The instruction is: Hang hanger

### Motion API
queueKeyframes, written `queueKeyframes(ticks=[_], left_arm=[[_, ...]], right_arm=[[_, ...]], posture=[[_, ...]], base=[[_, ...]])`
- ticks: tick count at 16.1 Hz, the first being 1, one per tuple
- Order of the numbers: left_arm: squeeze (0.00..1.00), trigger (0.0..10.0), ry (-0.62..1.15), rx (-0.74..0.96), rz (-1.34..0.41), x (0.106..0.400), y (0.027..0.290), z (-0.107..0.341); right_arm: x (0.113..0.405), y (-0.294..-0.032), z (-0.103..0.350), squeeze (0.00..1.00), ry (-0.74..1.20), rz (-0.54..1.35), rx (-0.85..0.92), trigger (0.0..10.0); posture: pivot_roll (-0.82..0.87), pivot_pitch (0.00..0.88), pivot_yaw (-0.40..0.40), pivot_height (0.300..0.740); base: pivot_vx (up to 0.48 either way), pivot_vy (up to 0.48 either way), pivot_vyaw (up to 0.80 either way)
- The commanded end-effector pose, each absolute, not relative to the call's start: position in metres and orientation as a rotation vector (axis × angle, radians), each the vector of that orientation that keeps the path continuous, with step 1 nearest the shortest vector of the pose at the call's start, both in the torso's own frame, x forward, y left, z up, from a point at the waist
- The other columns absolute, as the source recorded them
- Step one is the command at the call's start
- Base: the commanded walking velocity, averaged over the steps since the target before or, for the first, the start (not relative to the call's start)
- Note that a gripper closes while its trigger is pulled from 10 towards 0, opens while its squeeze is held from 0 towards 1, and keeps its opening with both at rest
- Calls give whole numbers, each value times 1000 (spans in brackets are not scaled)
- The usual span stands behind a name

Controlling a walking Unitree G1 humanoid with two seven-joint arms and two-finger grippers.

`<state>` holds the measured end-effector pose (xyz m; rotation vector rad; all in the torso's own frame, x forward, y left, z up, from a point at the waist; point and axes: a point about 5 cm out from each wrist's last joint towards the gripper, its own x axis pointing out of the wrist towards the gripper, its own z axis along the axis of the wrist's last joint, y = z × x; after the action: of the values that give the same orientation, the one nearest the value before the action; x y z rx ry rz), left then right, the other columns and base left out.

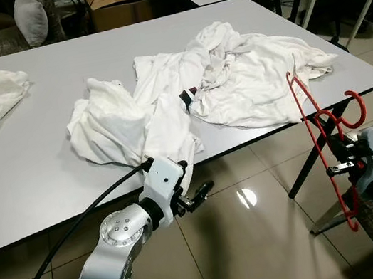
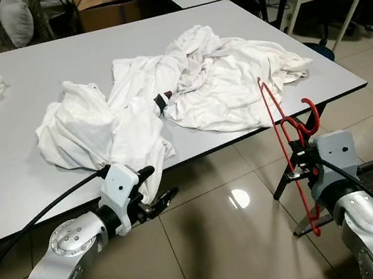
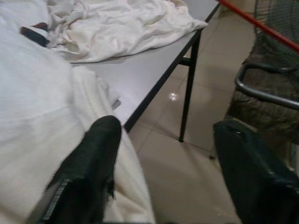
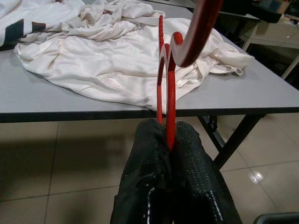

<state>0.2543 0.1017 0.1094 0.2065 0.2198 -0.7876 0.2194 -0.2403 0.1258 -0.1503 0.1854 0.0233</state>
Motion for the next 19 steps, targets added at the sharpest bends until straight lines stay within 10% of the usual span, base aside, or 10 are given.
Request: queueKeyframes(ticks=[1, 19], left_arm=[[0, 0, 215, 245, -768, 257, 101, 108], [0, 0, 287, 384, -649, 269, 105, 89]], right_arm=[[216, -246, 125, 0, 188, -5, -162, 10000], [221, -241, 130, 0, 166, 9, -183, 10000]], posture=[[-188, 15, -48, 740], [-200, 28, -55, 740]], base=[[0, 0, 0], [0, 0, 0]])
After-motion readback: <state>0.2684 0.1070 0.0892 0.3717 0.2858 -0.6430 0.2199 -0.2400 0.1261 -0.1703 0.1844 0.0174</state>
